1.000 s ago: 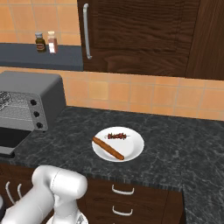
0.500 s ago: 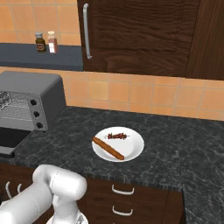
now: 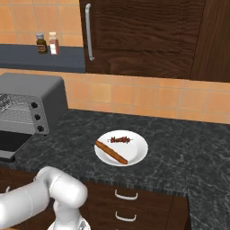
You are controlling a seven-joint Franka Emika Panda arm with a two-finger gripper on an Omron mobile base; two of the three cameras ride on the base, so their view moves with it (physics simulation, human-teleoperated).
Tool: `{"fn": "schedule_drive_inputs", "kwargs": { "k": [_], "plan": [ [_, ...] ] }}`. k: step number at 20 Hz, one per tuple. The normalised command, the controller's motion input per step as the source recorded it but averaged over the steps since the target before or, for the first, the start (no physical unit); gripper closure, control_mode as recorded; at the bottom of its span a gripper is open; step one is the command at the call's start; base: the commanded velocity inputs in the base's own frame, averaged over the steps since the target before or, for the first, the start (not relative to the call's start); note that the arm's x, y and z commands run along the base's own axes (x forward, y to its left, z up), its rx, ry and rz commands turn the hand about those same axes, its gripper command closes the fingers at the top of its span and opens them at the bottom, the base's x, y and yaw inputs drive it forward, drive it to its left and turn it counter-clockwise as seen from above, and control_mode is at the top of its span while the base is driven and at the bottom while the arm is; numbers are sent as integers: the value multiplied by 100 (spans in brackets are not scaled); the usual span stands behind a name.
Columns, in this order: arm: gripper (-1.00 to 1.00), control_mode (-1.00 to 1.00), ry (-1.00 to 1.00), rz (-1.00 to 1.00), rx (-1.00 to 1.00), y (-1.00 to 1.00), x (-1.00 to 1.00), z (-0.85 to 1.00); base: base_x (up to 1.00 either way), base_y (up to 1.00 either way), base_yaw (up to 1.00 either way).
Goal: Pick up the kebab skewer and baguette bread, and place them inside the toaster oven. Close the toaster oven door and start by setting the timer.
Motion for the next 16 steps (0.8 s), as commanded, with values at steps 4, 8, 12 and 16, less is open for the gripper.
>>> {"fn": "schedule_drive_inputs", "kwargs": {
  "k": [4, 8, 12, 16],
  "plan": [
    [-100, -100, 0, 0, 0, 22, 42, -5, 0, 0, 0],
    [-100, -100, 0, 0, 0, 4, 28, -46, 0, 0, 0],
    [-100, -100, 0, 1, 0, 0, 58, -21, 0, 0, 0],
    [-100, -100, 0, 0, 0, 0, 58, -7, 0, 0, 0]
  ]
}}
